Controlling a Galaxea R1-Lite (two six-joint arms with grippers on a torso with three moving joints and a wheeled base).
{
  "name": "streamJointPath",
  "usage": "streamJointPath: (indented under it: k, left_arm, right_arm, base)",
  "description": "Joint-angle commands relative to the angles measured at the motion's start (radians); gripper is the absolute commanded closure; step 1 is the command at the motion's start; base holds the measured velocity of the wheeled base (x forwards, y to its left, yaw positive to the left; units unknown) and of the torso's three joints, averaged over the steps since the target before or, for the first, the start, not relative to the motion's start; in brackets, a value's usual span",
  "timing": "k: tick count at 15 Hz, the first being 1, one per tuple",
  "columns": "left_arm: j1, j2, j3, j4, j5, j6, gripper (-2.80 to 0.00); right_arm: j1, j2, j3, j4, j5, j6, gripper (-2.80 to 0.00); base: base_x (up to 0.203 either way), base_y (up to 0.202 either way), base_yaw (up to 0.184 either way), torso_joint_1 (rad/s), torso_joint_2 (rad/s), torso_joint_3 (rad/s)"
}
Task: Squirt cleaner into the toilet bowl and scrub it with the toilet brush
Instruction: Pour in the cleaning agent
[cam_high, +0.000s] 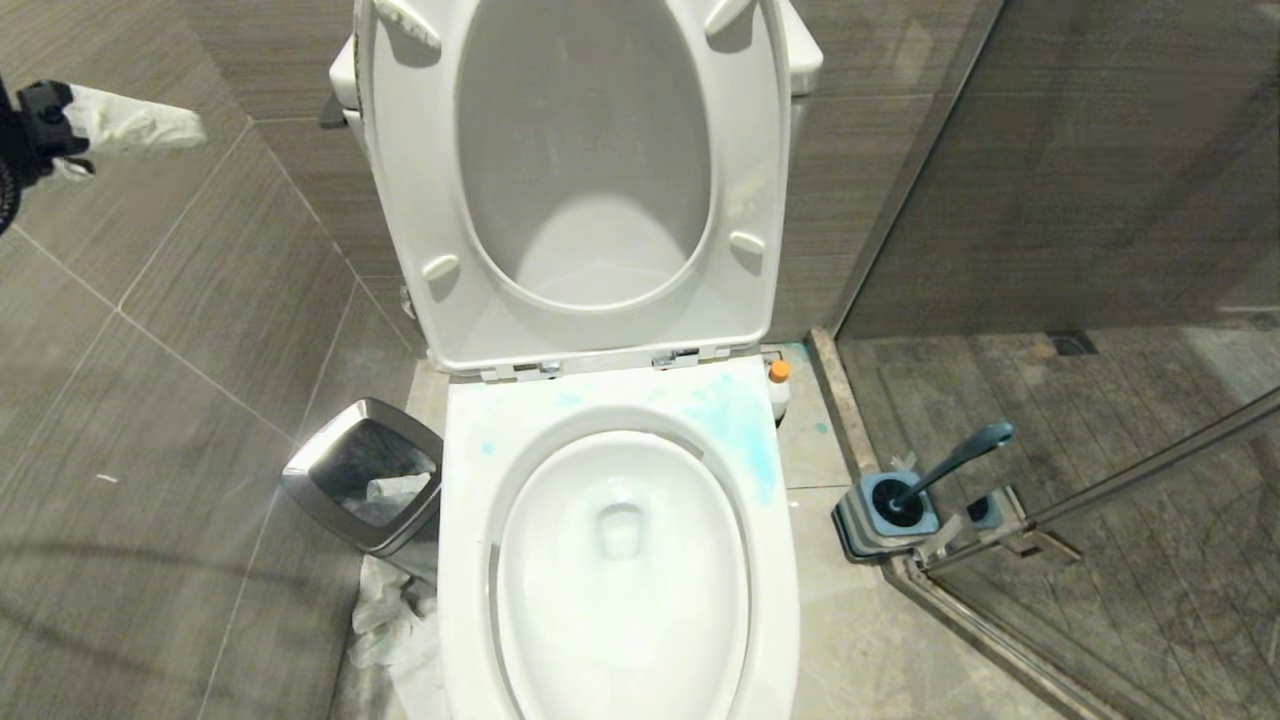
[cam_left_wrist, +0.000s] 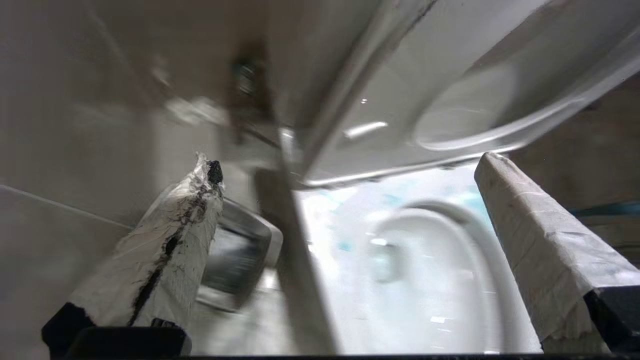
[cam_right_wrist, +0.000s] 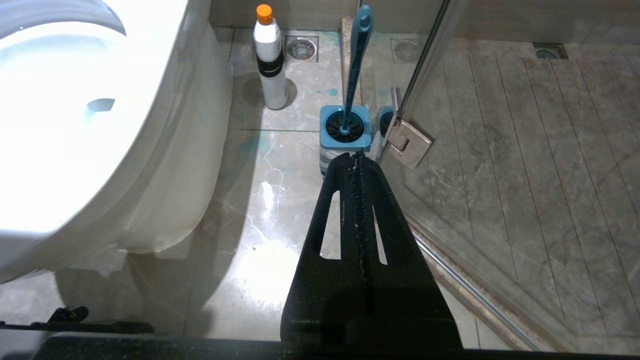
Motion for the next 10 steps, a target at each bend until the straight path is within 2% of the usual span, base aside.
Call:
streamJointPath:
  k: [1, 2, 3, 6, 10]
  left_arm:
    - [0.000, -0.109, 0.004, 0.012, 0.076, 0.117, -2.80]
    - [0.000, -0.139, 0.013, 0.025, 0.110, 0.130, -2.80]
    - [-0.002, -0.172, 0.020, 0.042, 0.140, 0.136, 0.00]
    - [-0.005, -0.229, 0.020, 0.055, 0.197, 0.143, 0.00]
    - [-0.005, -0.241, -0.043, 0.043, 0.290, 0.142, 0.00]
  right_arm:
    - [0.000, 0.000, 0.000, 0.000, 0.000, -0.001, 0.00]
    - [0.000, 0.000, 0.000, 0.000, 0.000, 0.000, 0.00]
    - [0.000, 0.000, 0.000, 0.000, 0.000, -0.001, 0.00]
    - [0.000, 0.000, 0.000, 0.000, 0.000, -0.001, 0.00]
    - [0.000, 0.000, 0.000, 0.000, 0.000, -0.001, 0.00]
  base:
    - [0.000, 0.000, 0.000, 0.000, 0.00, 0.000]
    - [0.000, 0.000, 0.000, 0.000, 0.00, 0.000]
    - [0.000, 0.000, 0.000, 0.000, 0.00, 0.000]
    - [0.000, 0.000, 0.000, 0.000, 0.00, 0.000]
    - [0.000, 0.000, 0.000, 0.000, 0.00, 0.000]
